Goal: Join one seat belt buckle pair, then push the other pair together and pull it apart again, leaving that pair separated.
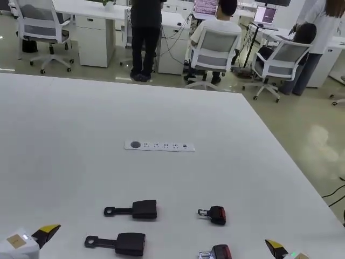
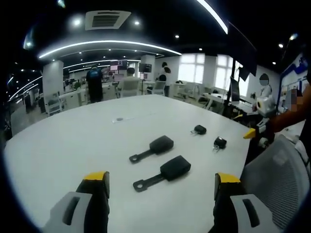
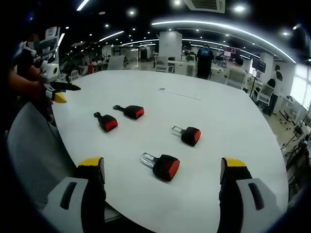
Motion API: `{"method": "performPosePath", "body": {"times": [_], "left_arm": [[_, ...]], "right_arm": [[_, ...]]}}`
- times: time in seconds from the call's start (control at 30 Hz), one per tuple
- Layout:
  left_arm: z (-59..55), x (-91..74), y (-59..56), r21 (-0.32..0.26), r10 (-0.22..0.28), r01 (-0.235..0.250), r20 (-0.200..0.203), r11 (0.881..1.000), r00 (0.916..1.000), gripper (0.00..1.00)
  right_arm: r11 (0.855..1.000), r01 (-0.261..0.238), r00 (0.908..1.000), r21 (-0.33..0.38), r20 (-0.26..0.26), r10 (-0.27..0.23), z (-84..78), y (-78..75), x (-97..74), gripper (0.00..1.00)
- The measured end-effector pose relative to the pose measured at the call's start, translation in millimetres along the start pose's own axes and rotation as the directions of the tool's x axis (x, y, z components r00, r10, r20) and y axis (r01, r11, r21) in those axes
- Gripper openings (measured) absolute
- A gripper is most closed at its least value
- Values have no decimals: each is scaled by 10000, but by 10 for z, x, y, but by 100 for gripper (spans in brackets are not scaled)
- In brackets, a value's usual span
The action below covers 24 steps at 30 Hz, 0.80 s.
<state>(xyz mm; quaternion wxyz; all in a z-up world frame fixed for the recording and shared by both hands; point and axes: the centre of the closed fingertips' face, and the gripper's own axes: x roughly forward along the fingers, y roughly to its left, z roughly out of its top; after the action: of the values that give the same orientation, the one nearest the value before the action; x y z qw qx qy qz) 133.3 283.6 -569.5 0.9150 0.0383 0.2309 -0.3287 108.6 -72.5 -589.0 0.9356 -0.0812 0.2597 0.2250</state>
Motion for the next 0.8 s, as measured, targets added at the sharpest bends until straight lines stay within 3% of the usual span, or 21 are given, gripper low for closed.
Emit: {"method": "performPosePath", "body": {"times": [0.8], "left_arm": [[5, -10, -24, 46, -55, 55, -31, 10000, 10000, 92]], "right_arm": [[10000, 35, 10000, 12, -16, -35, 32, 35, -45, 100]]}}
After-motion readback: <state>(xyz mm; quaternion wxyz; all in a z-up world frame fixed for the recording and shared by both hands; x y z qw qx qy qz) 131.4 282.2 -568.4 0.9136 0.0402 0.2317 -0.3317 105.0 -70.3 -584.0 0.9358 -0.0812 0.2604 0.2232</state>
